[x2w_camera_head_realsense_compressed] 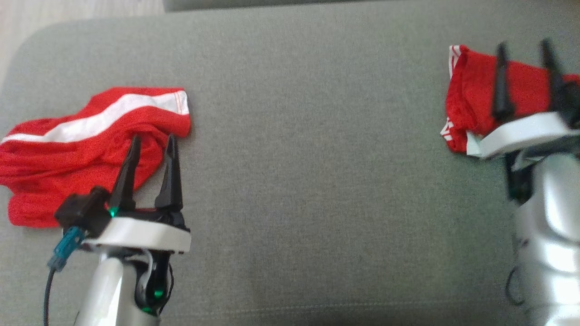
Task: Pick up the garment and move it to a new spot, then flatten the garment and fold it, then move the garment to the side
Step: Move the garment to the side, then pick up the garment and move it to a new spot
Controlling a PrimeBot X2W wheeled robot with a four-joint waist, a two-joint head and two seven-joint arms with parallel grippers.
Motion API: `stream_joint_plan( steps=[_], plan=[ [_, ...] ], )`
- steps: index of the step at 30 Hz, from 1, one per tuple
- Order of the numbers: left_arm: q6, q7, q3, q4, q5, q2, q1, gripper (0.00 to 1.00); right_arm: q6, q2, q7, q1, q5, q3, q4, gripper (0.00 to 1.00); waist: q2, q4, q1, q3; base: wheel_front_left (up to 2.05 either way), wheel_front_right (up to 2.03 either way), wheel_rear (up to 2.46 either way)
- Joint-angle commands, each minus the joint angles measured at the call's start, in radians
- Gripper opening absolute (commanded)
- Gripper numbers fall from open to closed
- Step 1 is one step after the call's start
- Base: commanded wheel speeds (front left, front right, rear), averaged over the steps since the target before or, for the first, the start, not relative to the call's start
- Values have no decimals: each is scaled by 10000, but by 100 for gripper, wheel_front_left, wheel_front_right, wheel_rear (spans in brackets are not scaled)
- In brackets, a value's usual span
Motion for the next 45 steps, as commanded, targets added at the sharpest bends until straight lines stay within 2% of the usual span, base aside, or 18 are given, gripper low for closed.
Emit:
stream_joint_plan(
  steps=[1, 3, 6, 13, 17, 21, 28, 45],
  plan=[
    [80, -78, 433, -373, -44, 85, -38, 100, 19, 195, -145, 80, 125, 392, -473, 100, -1, 60, 0, -415, 0, 0, 0],
    [167, -78, 550, -443, -55, 85, 150, 100, 19, 604, -246, 699, 419, 728, -746, 100, -1, 92, 0, -808, 0, 0, 0],
    [216, -78, 649, -440, -79, 85, 394, 100, 19, 886, -309, 1418, 929, 1095, -939, 100, -1, 93, 0, -1179, 0, 0, 0],
    [370, -78, 479, -394, -240, 85, 998, 100, 19, 984, -390, 2892, 1876, 1929, -1453, 100, -1, 117, 0, -1714, 0, 0, 0],
    [414, -78, 423, -382, -301, 85, 1335, 100, 19, 987, -404, 3659, 2816, 2320, -1892, 100, -1, 43, 0, -1853, 0, 0, 0],
    [444, -78, 406, -304, -438, 85, 1548, 100, 19, 988, -407, 4299, 2853, 2532, -2487, 100, -1, -25, 0, -1911, 0, 0, 0],
    [499, -78, 302, -298, -531, 85, 1743, 100, 19, 989, -408, 4882, 3078, 2240, -3113, 100, -1, -201, 0, -1922, 0, 0, 0],
    [506, -78, 267, -342, -529, 85, 1607, 100, 19, 990, -409, 4968, 3211, 2244, -3264, 100, -1, -279, 0, -1807, 0, 0, 0]
  ],
)
